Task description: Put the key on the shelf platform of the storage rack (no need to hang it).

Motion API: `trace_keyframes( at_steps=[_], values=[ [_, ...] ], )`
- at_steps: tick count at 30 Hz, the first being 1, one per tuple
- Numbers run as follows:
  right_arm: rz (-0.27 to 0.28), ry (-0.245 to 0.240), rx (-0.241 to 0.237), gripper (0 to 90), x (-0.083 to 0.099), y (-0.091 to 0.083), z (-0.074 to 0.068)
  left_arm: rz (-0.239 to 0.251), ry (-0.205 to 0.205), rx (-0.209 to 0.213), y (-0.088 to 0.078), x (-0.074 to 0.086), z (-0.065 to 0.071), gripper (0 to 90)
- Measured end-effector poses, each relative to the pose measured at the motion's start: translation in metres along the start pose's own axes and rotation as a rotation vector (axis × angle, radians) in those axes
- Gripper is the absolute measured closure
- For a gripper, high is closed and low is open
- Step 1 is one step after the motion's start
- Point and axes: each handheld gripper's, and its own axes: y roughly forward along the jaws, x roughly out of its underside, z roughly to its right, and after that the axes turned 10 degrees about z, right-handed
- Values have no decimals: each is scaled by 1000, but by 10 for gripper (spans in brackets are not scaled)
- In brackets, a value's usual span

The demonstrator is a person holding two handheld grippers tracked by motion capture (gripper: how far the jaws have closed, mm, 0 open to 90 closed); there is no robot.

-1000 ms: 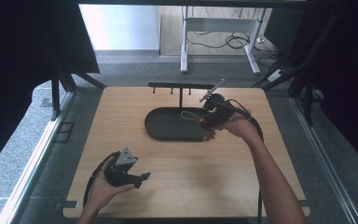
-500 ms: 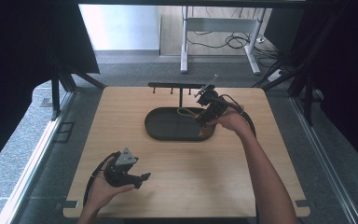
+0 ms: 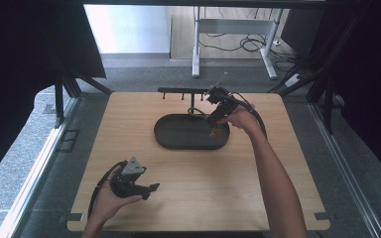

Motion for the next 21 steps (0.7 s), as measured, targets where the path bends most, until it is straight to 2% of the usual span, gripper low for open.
trace_keyframes(
  at_steps=[4, 5, 10, 21],
  values=[
    [-3, -1, 1, 674, -4, 6, 2, 12, 2, 6, -1, -1, 1, 255],
    [-1, -3, 0, 674, -5, 8, 4, 25, 2, 21, -3, -2, 3, 256],
    [5, 8, 11, 674, -5, 19, 9, 20, 2, 18, -2, -2, 3, 256],
    [3, 36, 2, 672, 12, 49, 18, 22, -7, 11, -3, -1, 0, 256]
  ],
)
